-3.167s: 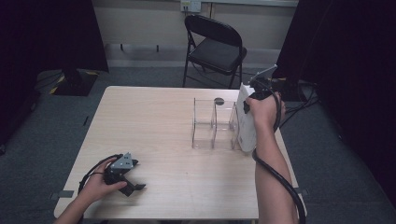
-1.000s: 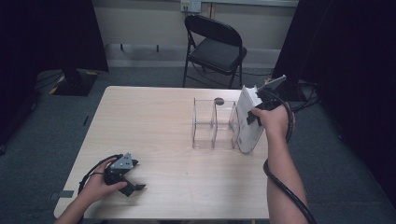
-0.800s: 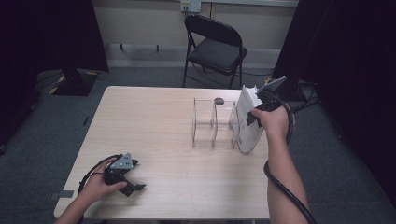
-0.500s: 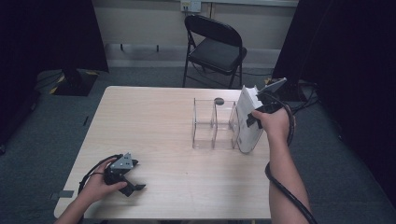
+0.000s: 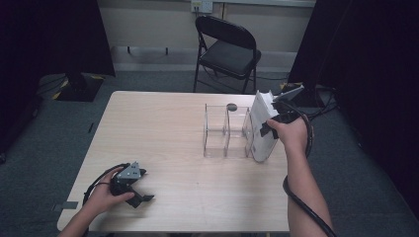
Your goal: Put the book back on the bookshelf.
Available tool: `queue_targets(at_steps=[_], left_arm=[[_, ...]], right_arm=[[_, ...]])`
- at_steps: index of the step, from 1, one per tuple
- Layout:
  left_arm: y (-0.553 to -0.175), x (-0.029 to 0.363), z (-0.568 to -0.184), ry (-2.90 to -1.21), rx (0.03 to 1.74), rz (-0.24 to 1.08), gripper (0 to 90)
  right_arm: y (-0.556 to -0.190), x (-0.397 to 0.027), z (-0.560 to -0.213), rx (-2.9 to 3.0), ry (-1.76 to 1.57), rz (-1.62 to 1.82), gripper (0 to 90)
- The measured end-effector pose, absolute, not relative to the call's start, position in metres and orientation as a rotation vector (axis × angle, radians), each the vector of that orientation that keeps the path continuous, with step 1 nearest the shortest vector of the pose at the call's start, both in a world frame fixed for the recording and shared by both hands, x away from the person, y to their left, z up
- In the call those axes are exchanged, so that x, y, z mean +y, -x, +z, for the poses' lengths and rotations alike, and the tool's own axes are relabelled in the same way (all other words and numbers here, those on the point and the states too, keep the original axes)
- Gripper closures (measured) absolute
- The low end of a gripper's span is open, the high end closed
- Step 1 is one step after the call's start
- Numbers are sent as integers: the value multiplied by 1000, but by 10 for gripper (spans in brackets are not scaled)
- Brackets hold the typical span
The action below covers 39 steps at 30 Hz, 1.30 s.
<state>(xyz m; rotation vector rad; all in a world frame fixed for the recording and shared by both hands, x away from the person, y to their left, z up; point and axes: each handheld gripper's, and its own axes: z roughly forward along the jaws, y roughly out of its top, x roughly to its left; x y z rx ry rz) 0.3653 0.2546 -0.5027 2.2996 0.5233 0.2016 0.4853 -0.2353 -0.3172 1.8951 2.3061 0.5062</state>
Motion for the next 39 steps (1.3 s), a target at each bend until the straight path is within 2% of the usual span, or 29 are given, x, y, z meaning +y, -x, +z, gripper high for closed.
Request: queue_targets(at_steps=[39], left_arm=[[-365, 255, -503, -2299, 523, 202, 0]], right_arm=[[-460, -244, -324, 2337, -1826, 633, 259]])
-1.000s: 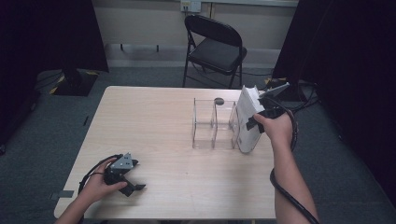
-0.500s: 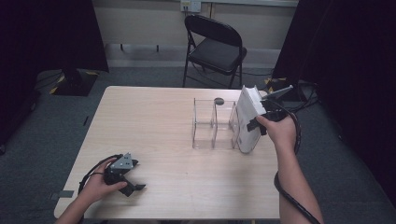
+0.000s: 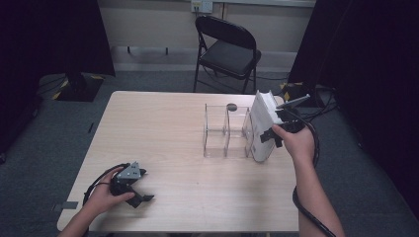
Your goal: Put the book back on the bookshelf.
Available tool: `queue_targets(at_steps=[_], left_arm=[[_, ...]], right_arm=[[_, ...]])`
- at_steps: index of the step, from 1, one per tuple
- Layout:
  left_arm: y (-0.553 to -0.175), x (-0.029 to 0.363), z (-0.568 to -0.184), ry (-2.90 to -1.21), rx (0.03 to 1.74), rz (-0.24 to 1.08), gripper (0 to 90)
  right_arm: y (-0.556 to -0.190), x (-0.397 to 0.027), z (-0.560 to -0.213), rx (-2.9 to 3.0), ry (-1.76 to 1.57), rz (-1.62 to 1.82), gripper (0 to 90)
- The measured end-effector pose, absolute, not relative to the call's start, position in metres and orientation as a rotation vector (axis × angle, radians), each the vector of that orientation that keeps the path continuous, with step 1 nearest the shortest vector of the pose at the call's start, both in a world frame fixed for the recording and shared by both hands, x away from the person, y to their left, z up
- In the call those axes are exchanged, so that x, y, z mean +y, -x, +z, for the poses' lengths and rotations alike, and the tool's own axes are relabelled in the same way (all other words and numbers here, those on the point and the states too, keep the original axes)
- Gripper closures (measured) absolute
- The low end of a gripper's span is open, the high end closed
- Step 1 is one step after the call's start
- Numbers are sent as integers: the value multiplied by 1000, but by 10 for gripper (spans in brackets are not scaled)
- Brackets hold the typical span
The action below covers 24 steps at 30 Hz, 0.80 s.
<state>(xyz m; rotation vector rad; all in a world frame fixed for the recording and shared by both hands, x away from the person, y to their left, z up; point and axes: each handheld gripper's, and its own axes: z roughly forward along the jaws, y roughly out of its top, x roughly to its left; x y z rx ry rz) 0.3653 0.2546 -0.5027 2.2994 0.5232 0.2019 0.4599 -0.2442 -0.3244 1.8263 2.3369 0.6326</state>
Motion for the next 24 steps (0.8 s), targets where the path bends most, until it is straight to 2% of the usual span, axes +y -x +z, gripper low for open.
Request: queue_targets(at_steps=[24], left_arm=[[-365, 254, -503, -2294, 526, 207, 0]], right_arm=[[-443, -240, -340, 2418, -1758, 692, 252]])
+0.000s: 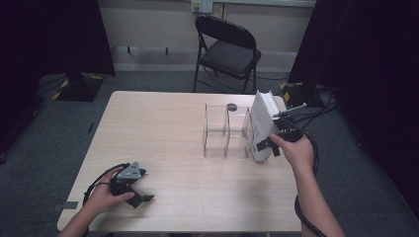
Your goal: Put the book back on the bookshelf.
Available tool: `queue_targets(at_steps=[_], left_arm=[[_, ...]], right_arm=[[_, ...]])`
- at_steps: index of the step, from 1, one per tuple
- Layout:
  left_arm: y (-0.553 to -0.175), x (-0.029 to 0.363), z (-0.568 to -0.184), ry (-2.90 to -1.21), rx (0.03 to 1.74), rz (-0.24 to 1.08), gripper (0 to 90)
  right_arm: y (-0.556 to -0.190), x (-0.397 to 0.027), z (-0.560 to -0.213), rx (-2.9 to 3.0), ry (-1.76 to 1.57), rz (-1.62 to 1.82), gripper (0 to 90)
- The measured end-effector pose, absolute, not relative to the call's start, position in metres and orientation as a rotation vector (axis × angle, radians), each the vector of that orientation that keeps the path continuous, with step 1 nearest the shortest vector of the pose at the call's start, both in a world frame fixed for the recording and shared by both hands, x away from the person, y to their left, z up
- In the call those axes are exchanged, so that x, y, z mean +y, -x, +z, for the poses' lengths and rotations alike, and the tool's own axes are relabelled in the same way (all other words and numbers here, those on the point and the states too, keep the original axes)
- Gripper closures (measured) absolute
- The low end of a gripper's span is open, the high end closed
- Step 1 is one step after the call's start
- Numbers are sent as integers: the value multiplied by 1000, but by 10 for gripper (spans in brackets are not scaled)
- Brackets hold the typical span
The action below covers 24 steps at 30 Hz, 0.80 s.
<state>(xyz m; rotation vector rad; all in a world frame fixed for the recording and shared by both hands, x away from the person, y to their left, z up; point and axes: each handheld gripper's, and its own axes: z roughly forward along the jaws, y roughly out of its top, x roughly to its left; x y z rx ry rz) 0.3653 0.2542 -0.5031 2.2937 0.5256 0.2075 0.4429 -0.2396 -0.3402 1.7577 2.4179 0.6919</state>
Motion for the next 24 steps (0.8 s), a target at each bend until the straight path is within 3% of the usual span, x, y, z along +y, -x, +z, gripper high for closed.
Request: queue_targets(at_steps=[24], left_arm=[[-366, 253, -503, -2298, 527, 212, 0]], right_arm=[[-429, -224, -348, 2487, -1678, 755, 248]])
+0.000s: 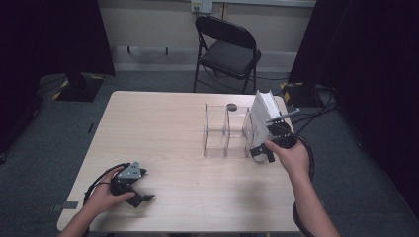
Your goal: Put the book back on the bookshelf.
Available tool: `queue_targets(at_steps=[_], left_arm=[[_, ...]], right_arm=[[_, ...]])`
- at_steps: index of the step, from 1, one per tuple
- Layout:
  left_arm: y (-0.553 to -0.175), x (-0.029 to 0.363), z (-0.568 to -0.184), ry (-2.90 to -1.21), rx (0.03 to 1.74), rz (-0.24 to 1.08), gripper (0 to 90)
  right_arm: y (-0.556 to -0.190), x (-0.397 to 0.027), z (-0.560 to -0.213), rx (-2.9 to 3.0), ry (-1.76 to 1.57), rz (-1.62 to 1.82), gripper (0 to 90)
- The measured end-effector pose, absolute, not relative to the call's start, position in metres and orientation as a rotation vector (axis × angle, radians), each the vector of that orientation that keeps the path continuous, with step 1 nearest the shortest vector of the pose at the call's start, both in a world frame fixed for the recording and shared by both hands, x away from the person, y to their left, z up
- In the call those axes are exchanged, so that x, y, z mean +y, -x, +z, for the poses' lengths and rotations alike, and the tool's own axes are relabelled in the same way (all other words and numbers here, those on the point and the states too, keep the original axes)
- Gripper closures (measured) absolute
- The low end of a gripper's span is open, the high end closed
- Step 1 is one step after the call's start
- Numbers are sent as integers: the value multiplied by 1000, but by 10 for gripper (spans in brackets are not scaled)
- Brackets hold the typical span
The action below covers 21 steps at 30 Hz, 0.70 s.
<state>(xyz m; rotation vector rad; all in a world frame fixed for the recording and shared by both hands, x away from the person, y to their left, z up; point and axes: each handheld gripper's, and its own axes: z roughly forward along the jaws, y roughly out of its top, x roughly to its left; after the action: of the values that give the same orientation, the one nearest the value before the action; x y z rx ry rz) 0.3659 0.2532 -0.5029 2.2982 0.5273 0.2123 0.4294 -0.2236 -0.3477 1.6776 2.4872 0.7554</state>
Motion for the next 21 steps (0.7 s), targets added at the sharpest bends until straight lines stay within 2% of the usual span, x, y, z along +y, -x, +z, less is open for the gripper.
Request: queue_targets(at_steps=[21], left_arm=[[-367, 252, -503, -2298, 517, 202, 0]], right_arm=[[-420, -202, -353, 2558, -1575, 770, 243]])
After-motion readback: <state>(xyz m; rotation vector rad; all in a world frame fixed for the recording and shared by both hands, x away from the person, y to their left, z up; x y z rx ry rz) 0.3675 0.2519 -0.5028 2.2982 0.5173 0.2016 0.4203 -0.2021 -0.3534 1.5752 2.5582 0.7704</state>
